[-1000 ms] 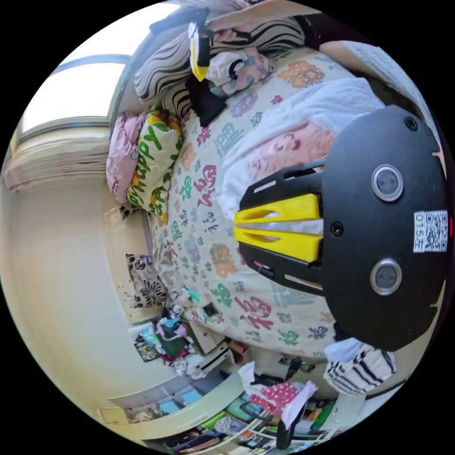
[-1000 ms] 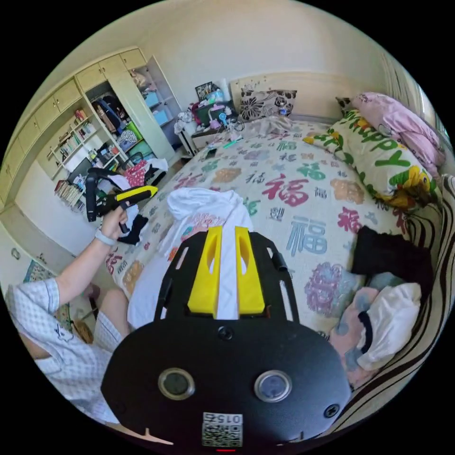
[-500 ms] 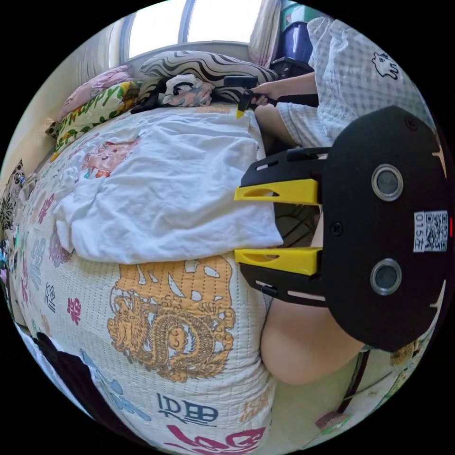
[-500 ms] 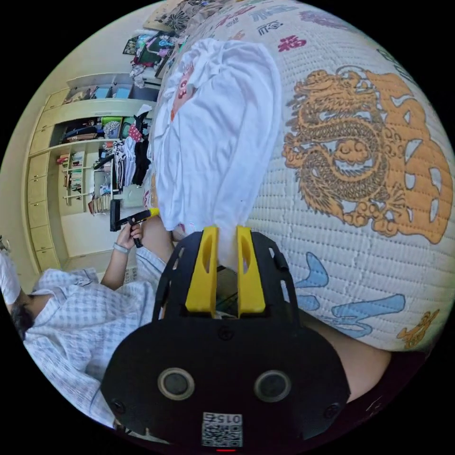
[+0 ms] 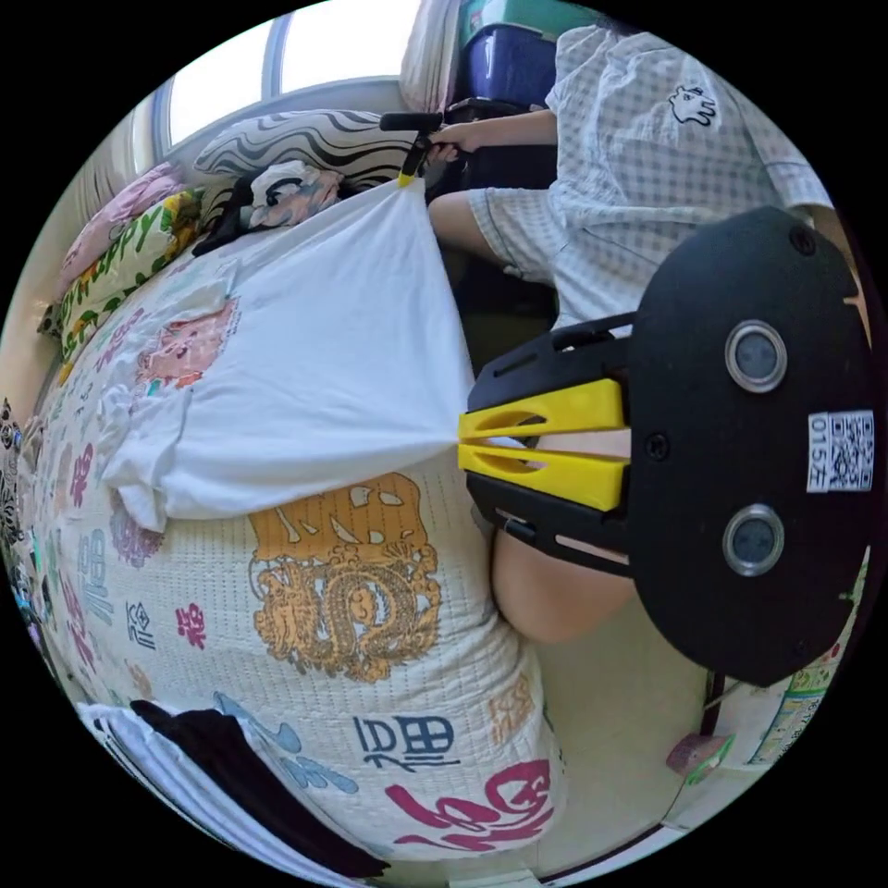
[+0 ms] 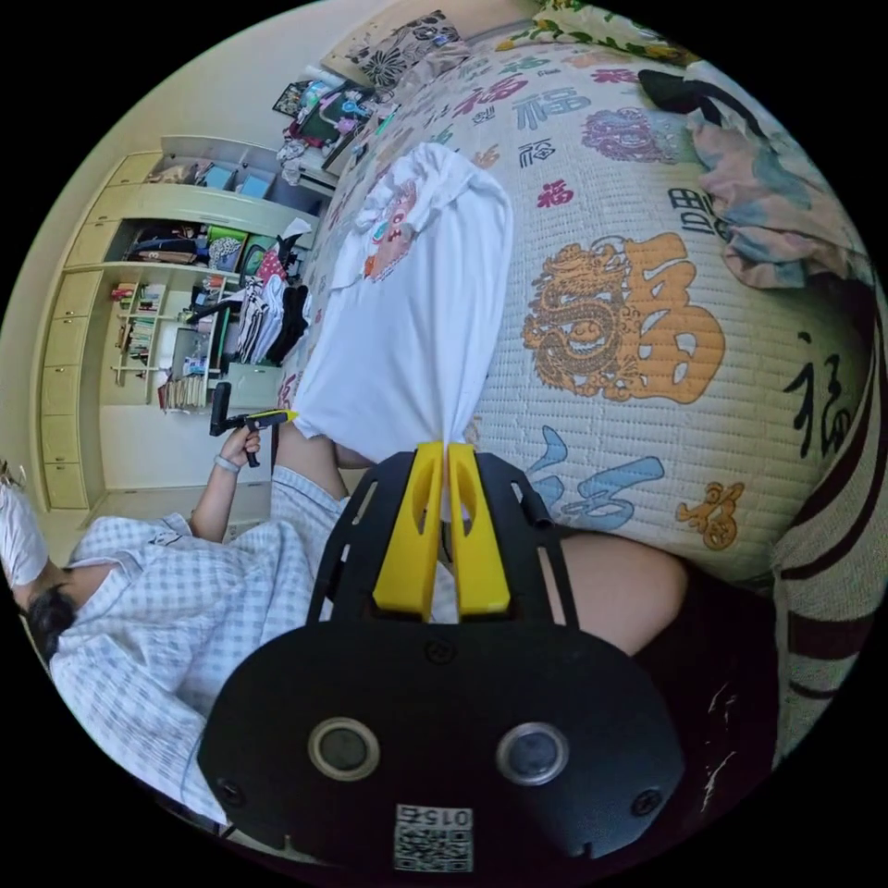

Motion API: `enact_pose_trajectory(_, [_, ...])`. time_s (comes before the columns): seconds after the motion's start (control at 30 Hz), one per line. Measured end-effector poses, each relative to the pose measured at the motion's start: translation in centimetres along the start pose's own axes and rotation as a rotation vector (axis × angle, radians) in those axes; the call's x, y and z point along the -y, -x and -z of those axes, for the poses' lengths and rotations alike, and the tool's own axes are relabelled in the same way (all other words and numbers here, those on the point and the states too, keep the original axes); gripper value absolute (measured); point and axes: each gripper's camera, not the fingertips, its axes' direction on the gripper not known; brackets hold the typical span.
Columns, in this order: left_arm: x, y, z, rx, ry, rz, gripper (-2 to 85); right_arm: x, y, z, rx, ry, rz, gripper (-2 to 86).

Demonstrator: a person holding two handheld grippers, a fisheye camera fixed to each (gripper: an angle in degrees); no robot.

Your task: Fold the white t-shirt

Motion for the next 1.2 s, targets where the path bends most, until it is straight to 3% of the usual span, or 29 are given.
enact_pose_trajectory(0.17, [0.5,0.8,3.3,0.060,-0.018,-0.013,0.9,0.3,-0.4,-0.2,-0.064,0.093,0.004,1.1])
enact_pose_trajectory(0.33, [2.8,1.8,2.0,0.130,0.083,0.036,5.6,2.5,-1.6,-1.5,-0.102,0.131,-0.041,8.1])
enact_pose_trajectory(0.5, [8.2,-1.1,9.2,0.181,-0.223,-0.020,9.9,9.3,2.5,2.3,-0.194,-0.058,0.148,10.5])
enact_pose_trajectory(0.63, [20.5,-5.0,11.7,0.204,-0.458,-0.125,10.8,22.5,5.7,-0.5,-0.202,-0.055,0.304,15.0])
enact_pose_trajectory(0.77, [35.6,-6.6,8.6,0.249,-0.420,-0.171,9.6,32.9,4.1,-6.9,-0.188,0.083,0.232,10.9])
enact_pose_trajectory(0.83, [40.8,-6.3,6.5,0.285,-0.355,-0.167,6.6,36.8,2.2,-9.1,-0.168,0.171,0.174,2.1])
enact_pose_trajectory(0.87, [43.4,-5.9,5.4,0.271,-0.302,-0.185,4.0,37.3,1.9,-9.0,-0.179,0.173,0.174,1.8])
enact_pose_trajectory(0.97, [46.9,-4.0,6.3,0.283,-0.288,-0.185,0.1,38.9,0.1,-5.2,-0.092,0.159,0.152,0.9])
enact_pose_trajectory(1.07, [48.8,-0.8,10.4,0.261,-0.385,-0.121,-0.2,39.9,-2.9,2.2,-0.062,-0.006,0.066,1.0])
enact_pose_trajectory(1.2, [52.0,3.9,13.8,0.189,-0.497,-0.020,0.8,42.4,-7.0,9.8,-0.195,-0.135,-0.075,3.6])
